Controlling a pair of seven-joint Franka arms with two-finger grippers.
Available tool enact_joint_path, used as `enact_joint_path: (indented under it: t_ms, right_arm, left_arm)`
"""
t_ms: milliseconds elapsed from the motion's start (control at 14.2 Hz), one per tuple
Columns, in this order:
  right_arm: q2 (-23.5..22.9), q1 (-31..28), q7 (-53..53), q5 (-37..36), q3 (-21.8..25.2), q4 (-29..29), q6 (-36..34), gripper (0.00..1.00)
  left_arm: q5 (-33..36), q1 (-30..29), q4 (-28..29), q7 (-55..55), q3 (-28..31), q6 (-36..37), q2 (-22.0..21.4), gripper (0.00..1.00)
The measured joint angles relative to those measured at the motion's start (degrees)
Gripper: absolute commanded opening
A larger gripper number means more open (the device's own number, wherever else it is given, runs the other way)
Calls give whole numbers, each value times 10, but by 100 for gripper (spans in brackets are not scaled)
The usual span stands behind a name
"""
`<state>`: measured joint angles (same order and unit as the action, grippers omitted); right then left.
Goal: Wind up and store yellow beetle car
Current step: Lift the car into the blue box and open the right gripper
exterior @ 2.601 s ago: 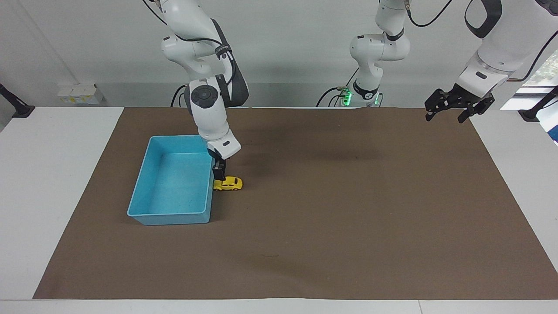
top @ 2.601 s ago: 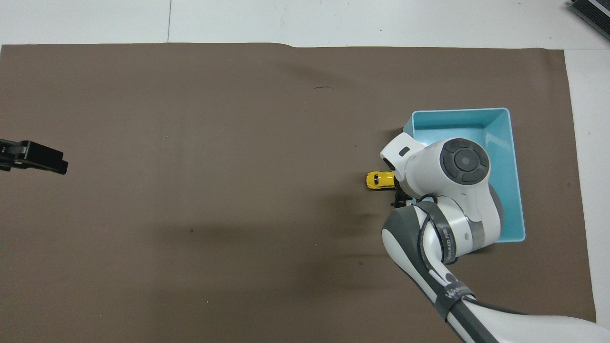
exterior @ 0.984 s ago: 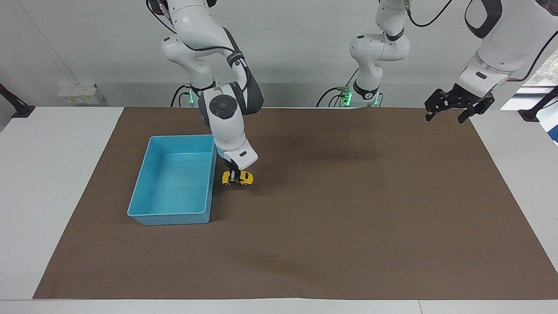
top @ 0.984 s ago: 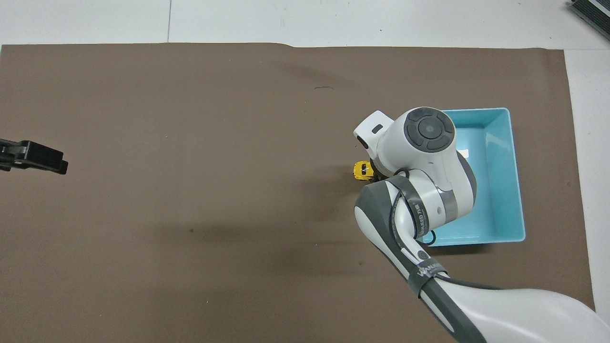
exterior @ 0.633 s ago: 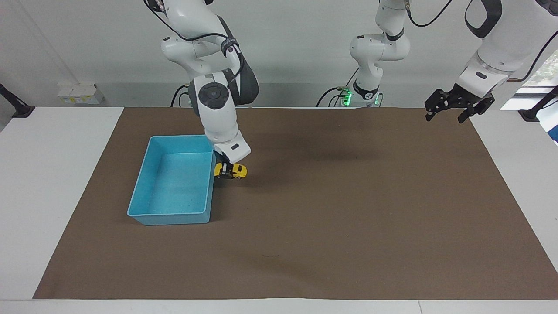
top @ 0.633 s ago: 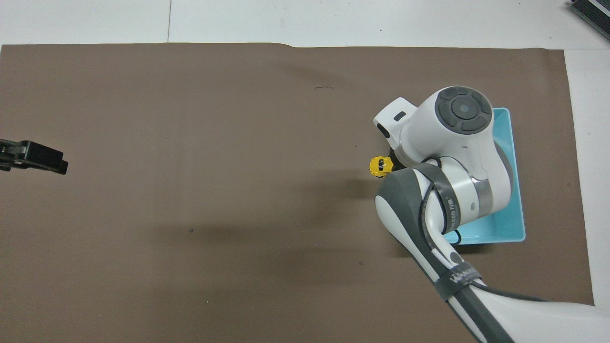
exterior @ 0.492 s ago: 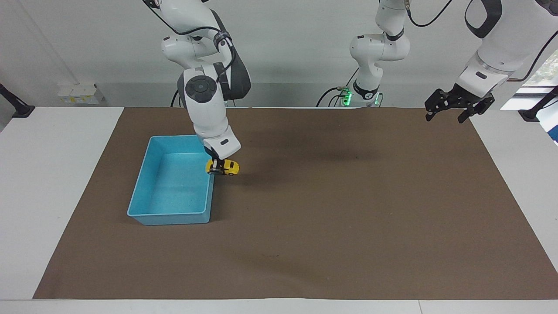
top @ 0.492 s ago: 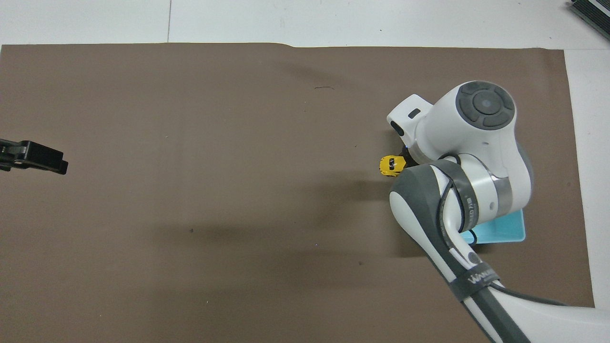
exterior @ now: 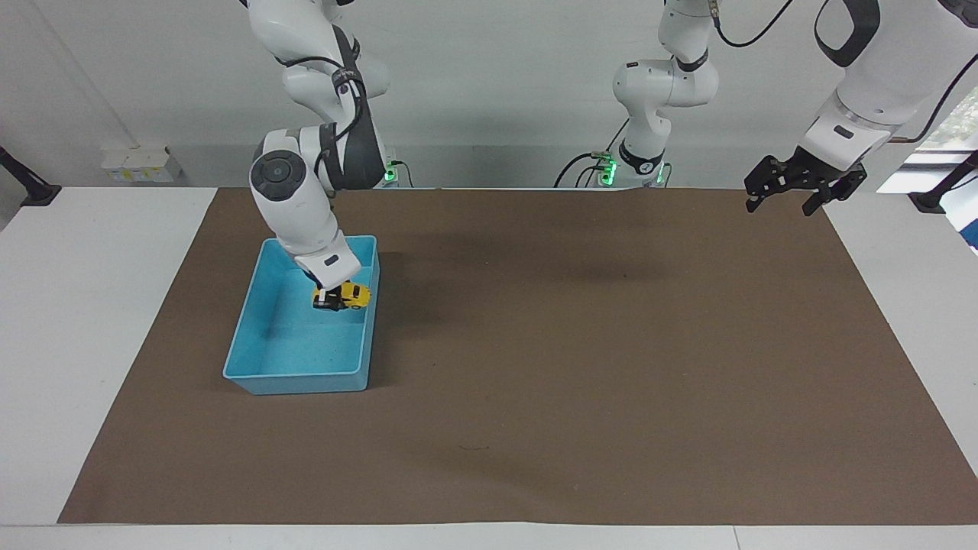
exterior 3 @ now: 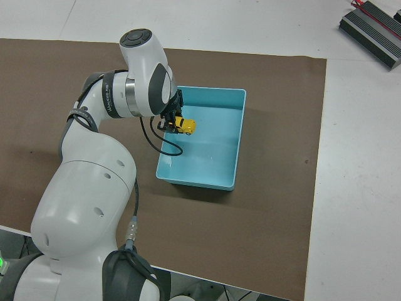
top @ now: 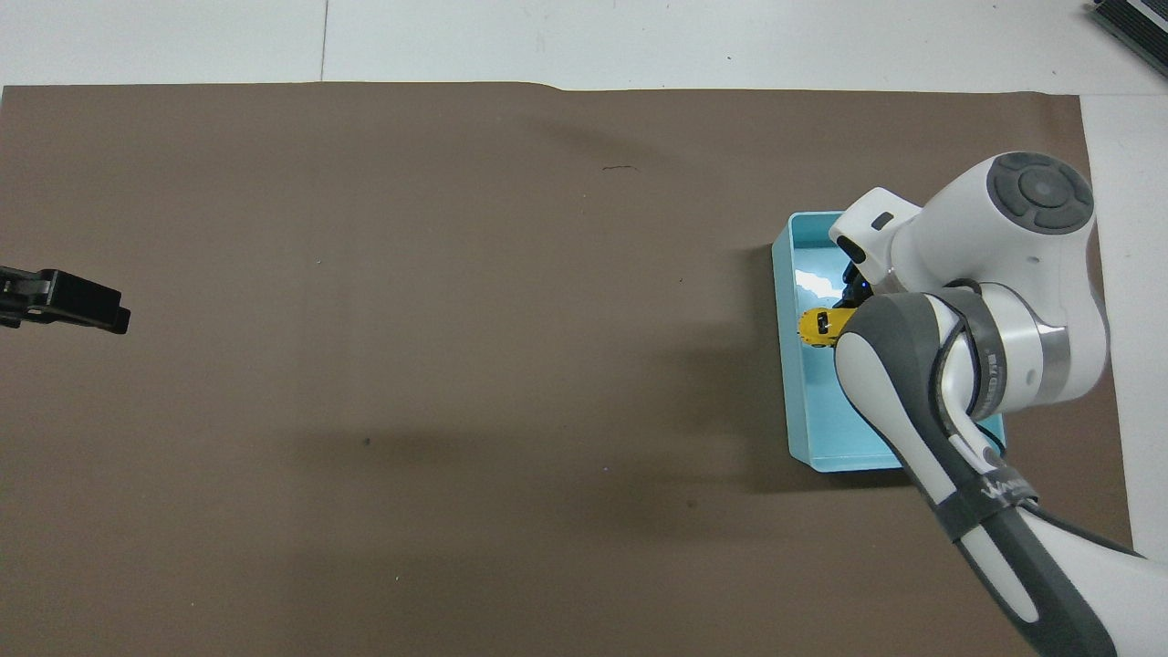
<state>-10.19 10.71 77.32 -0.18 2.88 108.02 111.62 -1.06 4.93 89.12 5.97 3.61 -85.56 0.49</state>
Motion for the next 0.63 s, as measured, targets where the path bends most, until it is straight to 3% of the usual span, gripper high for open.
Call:
enact_joint_path:
  t_ms: [633]
  right_arm:
    - [48,-47,50,-11,1,116,106,0]
  left_arm:
    - [0,0,0,0,0,0,0,100]
